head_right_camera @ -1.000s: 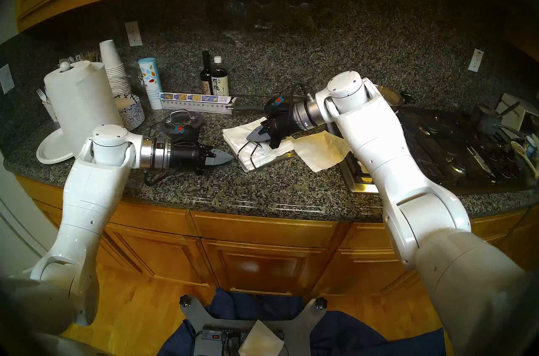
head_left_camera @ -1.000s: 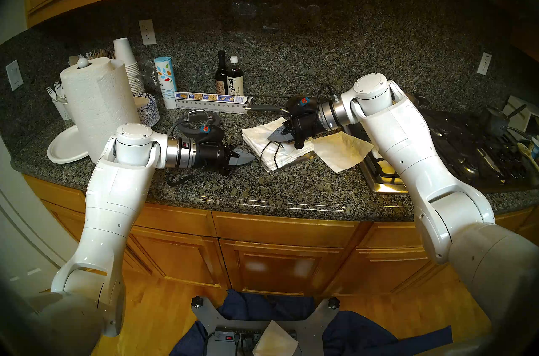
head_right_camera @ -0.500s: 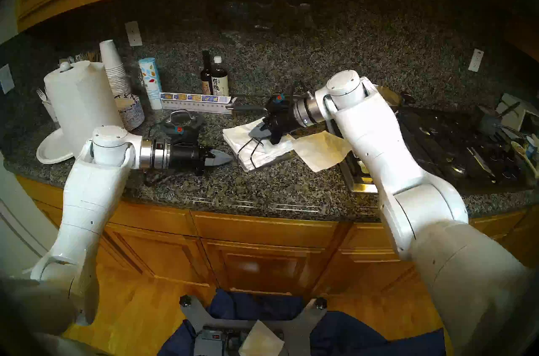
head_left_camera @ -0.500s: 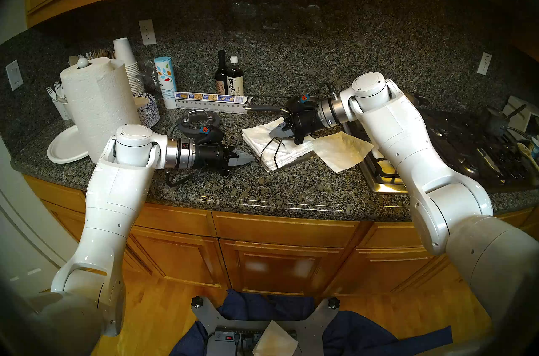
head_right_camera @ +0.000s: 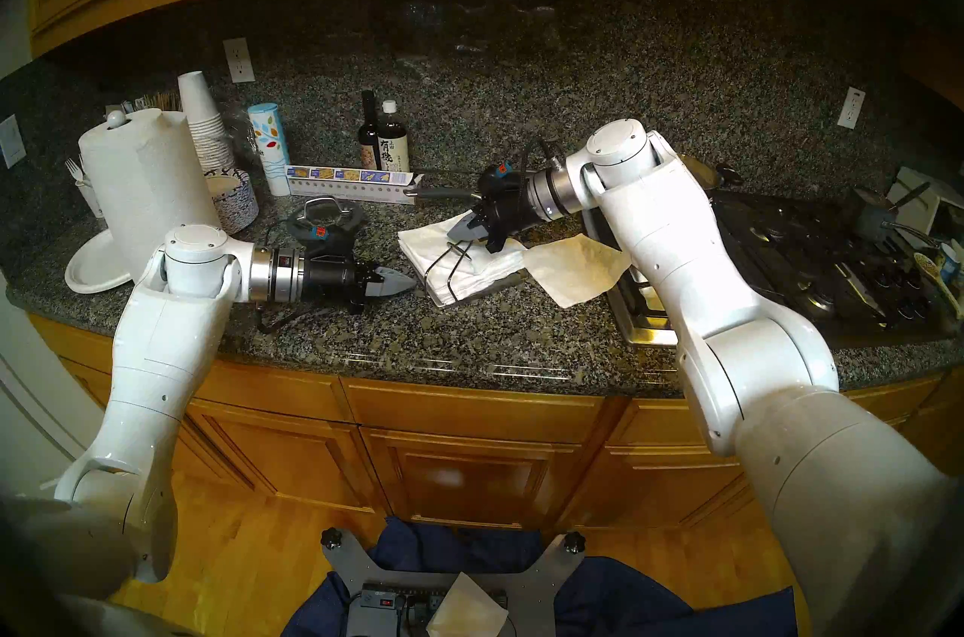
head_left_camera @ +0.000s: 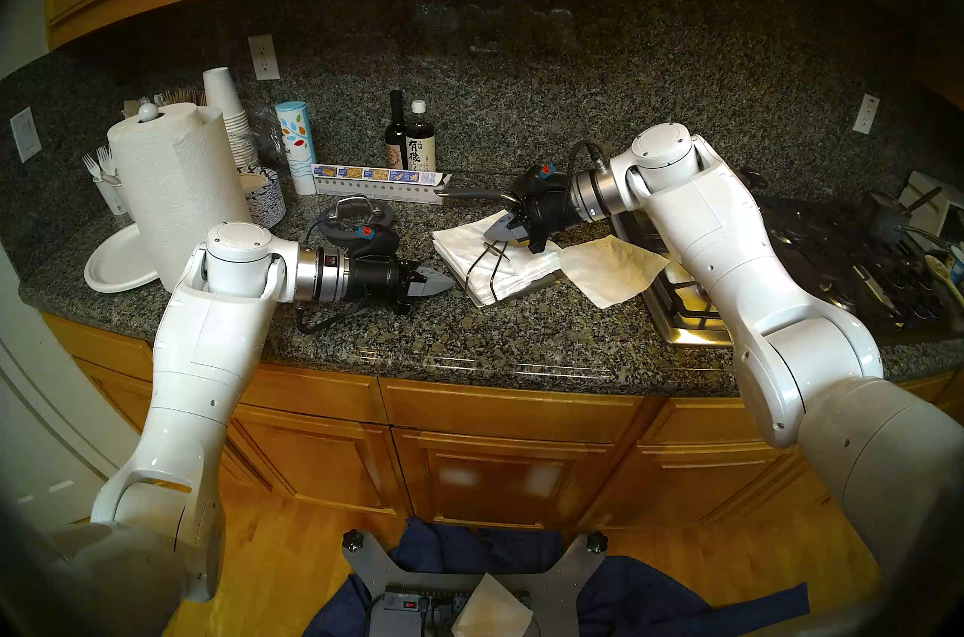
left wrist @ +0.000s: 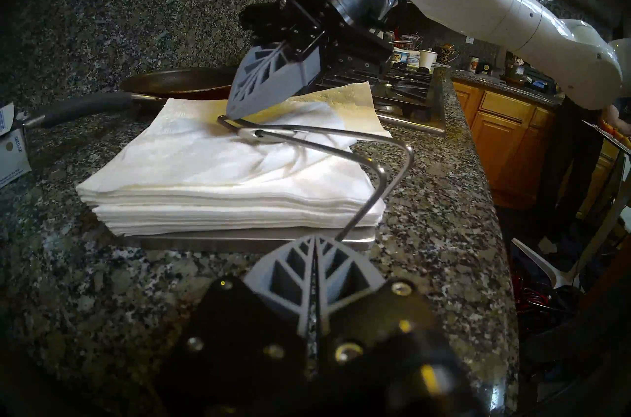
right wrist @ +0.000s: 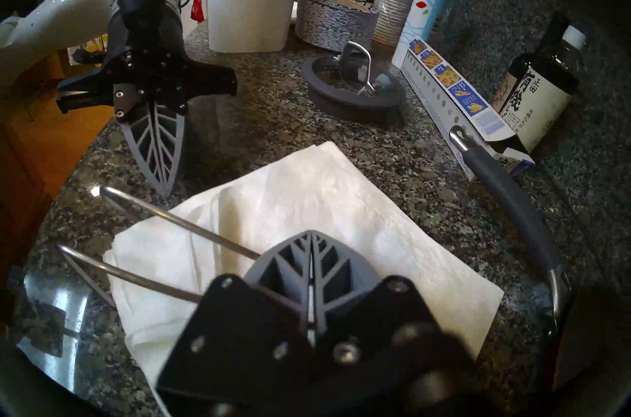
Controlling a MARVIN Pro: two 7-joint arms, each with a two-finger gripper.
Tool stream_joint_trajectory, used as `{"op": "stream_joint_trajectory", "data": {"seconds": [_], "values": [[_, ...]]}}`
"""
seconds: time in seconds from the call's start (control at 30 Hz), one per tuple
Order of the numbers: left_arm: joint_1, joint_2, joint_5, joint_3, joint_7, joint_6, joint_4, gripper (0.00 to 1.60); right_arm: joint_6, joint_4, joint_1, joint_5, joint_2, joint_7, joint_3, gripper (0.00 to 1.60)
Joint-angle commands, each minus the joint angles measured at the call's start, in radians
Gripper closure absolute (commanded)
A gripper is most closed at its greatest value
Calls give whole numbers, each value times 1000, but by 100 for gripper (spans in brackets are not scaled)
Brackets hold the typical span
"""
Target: Take napkin out of napkin holder
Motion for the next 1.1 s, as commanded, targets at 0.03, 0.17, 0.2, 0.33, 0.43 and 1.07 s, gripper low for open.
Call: {"op": "stream_joint_trajectory", "data": {"seconds": [0.03,0.17,0.2,0.33,0.43,1.07], "values": [[-49,-9,-21,-57,31,-1,-14,136,23,-135,4,8,49,54,11,149],[-44,-19,-24,-86,64,-10,-16,135,38,-178,-4,-3,66,66,6,152],[-39,-24,-20,-92,79,-17,-24,134,44,-195,-10,-7,70,68,4,153],[-22,-50,-16,-113,131,-31,-43,130,34,-224,-11,-52,74,59,-34,156],[-13,-68,-18,-129,168,-43,-50,117,45,-238,-17,-64,68,48,-42,158],[-5,-89,-31,-167,207,-67,-57,81,42,-193,103,-137,46,74,-102,158]]}}
